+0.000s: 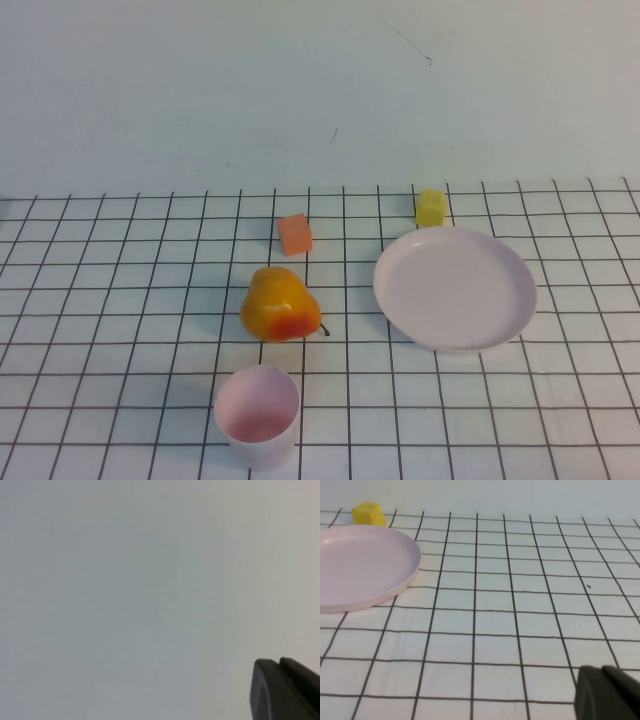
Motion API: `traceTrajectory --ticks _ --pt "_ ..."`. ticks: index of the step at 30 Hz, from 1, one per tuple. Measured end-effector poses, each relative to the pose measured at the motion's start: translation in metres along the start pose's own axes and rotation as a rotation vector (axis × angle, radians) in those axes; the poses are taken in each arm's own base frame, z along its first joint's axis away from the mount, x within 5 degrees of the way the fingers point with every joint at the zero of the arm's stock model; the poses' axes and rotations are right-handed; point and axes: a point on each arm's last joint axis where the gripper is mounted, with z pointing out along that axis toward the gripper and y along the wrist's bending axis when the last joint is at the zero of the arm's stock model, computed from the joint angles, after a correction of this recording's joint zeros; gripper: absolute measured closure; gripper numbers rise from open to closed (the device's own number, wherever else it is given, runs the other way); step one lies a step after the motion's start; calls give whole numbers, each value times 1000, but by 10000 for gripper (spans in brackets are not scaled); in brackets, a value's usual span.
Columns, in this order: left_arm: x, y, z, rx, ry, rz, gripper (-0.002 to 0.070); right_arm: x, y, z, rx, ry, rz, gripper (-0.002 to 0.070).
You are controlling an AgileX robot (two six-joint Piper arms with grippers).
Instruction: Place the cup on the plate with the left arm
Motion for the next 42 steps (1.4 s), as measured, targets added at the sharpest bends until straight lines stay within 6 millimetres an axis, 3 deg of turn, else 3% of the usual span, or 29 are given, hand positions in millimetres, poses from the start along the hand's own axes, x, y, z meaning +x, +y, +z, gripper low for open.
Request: traceTrajectory --ticks 4,7,11,15,21,29,36,42 --pt "-49 -8 3 10 62 12 677 0 0 0 0 0 0 678" --pt "-68 -12 16 7 202 3 678 0 0 0 0 0 0 678" --pt "-83 -18 41 14 417 -55 678 0 0 0 0 0 0 678" --pt "-85 -25 73 43 629 -113 678 0 0 0 0 0 0 678" --pt "-67 -34 118 90 765 -263 678 0 0 0 0 0 0 678" --pt "-36 -58 160 415 1185 -287 656 0 0 0 0 0 0 678" --pt "-17 -64 194 514 1316 -199 507 0 0 0 0 0 0 678" --pt "4 -86 197 577 1413 -4 383 0 0 0 0 0 0 678"
